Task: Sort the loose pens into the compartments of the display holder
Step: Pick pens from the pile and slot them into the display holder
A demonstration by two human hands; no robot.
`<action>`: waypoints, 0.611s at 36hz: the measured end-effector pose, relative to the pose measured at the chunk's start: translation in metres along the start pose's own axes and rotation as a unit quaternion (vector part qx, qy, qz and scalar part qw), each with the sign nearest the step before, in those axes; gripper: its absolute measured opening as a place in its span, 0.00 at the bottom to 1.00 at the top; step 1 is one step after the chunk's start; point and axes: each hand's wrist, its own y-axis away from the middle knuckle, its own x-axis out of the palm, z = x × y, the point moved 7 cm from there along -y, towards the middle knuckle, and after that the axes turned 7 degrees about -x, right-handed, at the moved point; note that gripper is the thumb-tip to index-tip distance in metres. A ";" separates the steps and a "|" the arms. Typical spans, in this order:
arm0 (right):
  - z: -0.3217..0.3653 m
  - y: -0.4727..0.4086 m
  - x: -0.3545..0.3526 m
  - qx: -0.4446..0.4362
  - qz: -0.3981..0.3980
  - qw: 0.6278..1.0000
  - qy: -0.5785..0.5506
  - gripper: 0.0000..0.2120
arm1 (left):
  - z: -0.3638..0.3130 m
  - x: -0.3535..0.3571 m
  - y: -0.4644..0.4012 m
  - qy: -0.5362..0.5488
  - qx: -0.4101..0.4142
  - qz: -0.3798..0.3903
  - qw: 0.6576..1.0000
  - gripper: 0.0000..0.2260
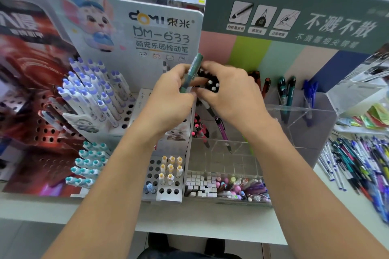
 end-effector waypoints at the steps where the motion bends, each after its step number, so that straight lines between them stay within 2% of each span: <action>1: 0.000 -0.001 0.000 0.000 -0.008 1.000 0.004 0.18 | 0.000 -0.002 0.001 0.012 0.004 -0.014 1.000 0.23; 4: -0.008 0.000 -0.007 0.005 -0.063 0.998 0.014 0.11 | 0.000 -0.020 0.005 0.070 0.004 -0.096 0.993 0.21; 7: -0.019 0.003 -0.006 0.013 -0.079 0.996 -0.040 0.20 | 0.005 -0.029 0.004 0.088 -0.004 -0.123 0.988 0.22; 9: -0.022 0.006 -0.005 0.019 -0.076 0.993 -0.091 0.27 | 0.007 -0.029 0.003 0.071 -0.008 -0.113 0.991 0.22; 11: -0.023 0.010 -0.008 0.019 -0.083 0.991 -0.106 0.30 | 0.007 -0.027 0.002 0.039 -0.003 -0.102 0.994 0.21; 19: -0.023 0.013 -0.009 0.031 -0.073 0.990 -0.116 0.32 | -0.002 -0.018 0.005 -0.091 0.037 -0.142 0.985 0.17; 22: -0.018 0.006 -0.012 0.018 -0.067 0.994 -0.086 0.29 | -0.004 -0.014 0.007 -0.089 0.049 -0.163 0.981 0.14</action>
